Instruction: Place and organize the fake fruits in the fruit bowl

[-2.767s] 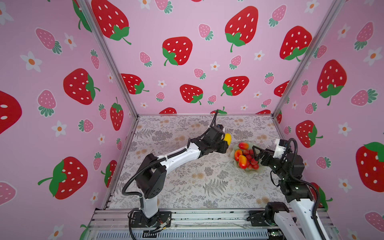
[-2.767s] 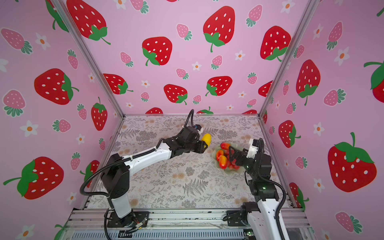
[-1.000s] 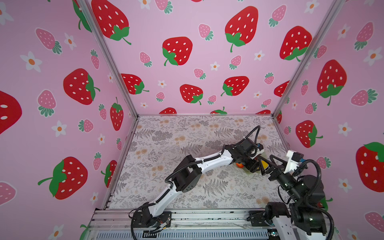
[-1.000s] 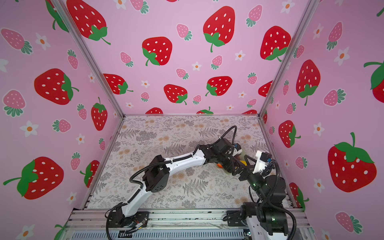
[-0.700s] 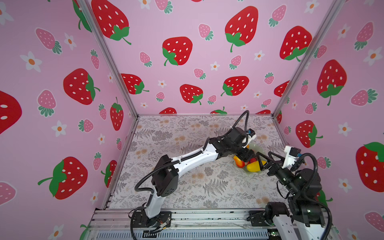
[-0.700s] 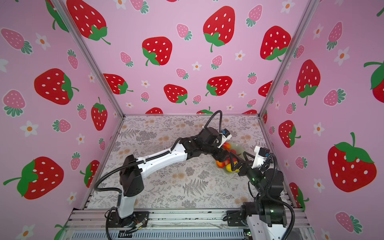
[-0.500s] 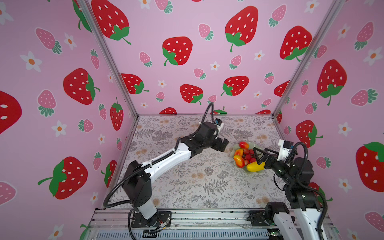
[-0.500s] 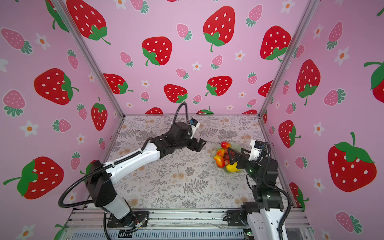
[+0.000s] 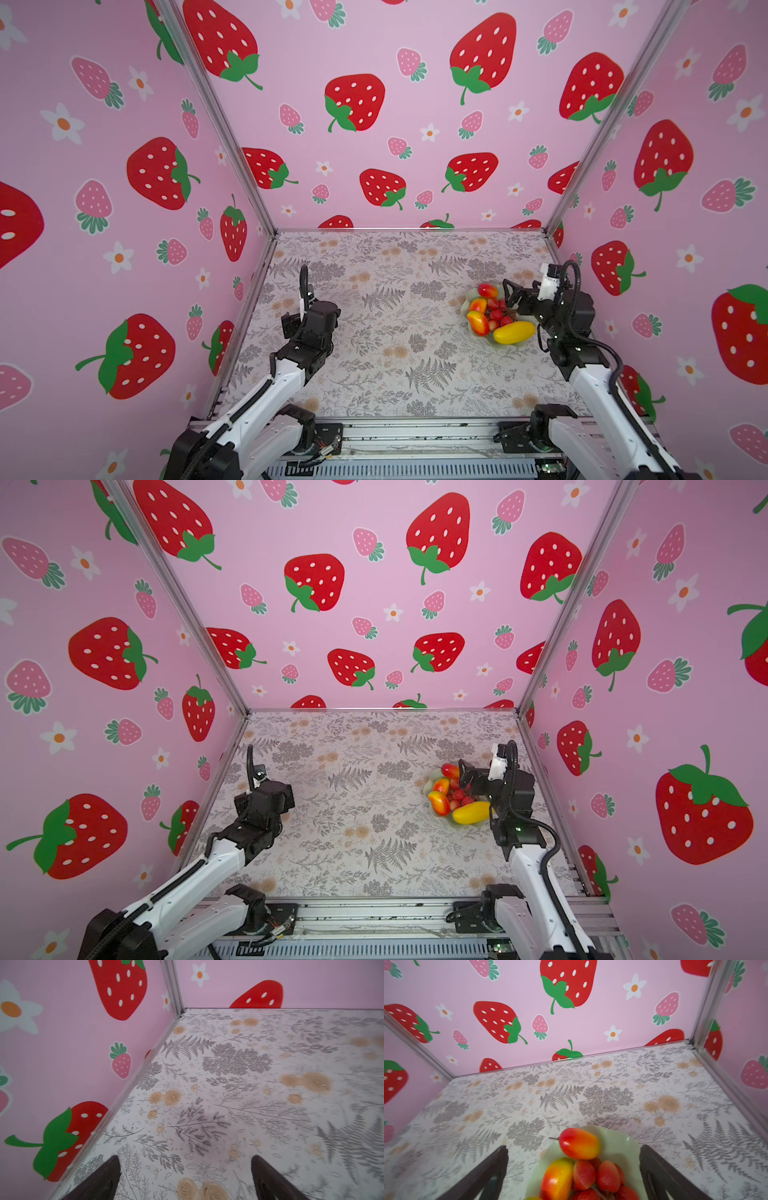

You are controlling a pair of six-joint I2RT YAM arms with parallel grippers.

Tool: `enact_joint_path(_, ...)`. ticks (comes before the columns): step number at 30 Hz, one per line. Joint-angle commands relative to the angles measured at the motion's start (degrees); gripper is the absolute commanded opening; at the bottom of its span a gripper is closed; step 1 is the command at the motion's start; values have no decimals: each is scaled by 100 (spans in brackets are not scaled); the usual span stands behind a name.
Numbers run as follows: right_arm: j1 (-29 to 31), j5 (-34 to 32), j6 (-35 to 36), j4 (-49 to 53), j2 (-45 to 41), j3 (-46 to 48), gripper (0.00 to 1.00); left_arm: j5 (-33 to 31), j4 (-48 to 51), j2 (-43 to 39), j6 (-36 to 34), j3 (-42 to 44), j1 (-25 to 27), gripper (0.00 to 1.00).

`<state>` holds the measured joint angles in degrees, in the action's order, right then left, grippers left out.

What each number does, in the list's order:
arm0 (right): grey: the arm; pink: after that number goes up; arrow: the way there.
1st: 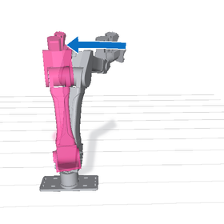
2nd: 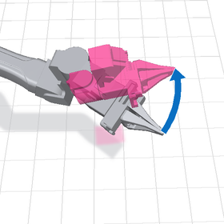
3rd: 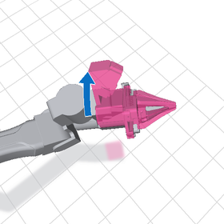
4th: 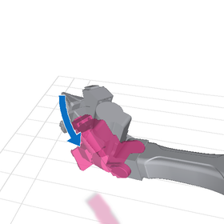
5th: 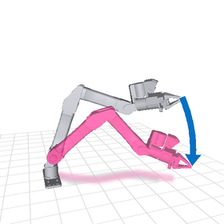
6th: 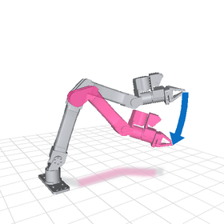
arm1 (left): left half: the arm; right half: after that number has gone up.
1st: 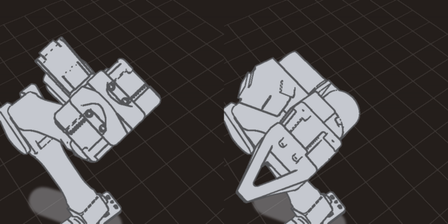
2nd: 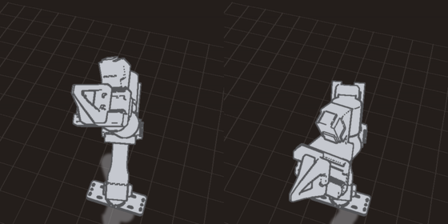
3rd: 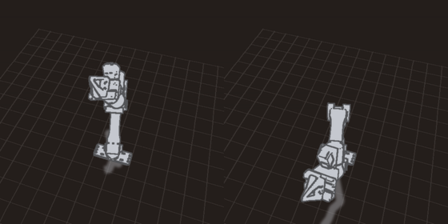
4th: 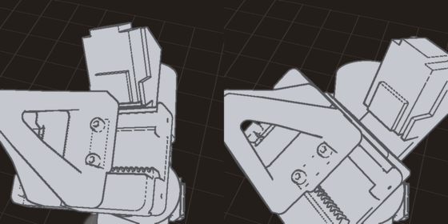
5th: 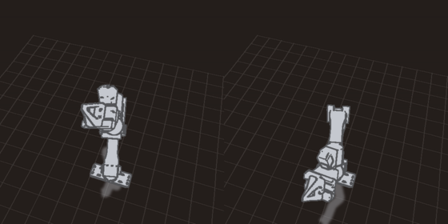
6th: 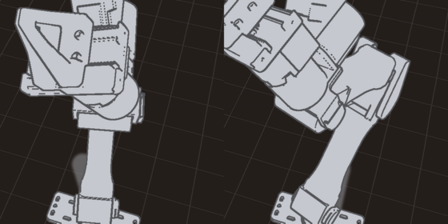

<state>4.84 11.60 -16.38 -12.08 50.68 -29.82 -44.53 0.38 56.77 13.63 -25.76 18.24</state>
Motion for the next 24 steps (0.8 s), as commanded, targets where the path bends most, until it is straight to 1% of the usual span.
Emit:
enact_joint_path(1,-8,-788,996,-1448,649,254,99,-598,-1672,463,-384,354,-325,99)
enact_joint_path(3,-28,-990,1150,-1843,1015,287,99,-237,-2334,911,-482,485,-663,99)
enact_joint_path(5,-45,-1138,1280,-2610,1364,499,99,311,-2765,1360,-529,417,-1038,99)
enact_joint_path(6,-59,-1170,1295,-3068,1510,641,99,509,-2605,1466,-507,280,-1132,99)
enact_joint_path(8,-119,-1210,1248,-3779,1879,789,99,1078,-2920,1690,-504,246,-1325,99)
enact_joint_path(10,-135,-1054,1287,-3963,2206,723,99,1512,-2897,1861,-449,114,-1499,99)
enact_joint_path(13,-139,-840,1296,-4281,2543,746,99,1996,-2418,2197,-352,-319,-1765,99)
enact_joint_path(16,-145,-816,1367,-4587,2683,904,99,2133,-2107,2527,-324,-703,-1896,99)
enact_joint_path(19,-152,-721,1473,-4510,2778,854,99,1970,-2466,2503,-414,-564,-1897,100)
enact_joint_path(20,-156,-693,1498,-4501,2848,827,99,1984,-2753,2416,-418,-407,-1909,100)
enact_joint_path(22,-159,-654,1616,-4361,2851,775,99,2127,-2960,2307,-450,-234,-1938,100)
enact_joint_path(23,-171,-653,1629,-4460,2850,826,99,2295,-3135,2254,-456,-132,-1926,100)
enact_joint_path(24,-184,-626,1655,-4524,2835,850,99,2467,-3523,2224,-459,46,-1923,100)
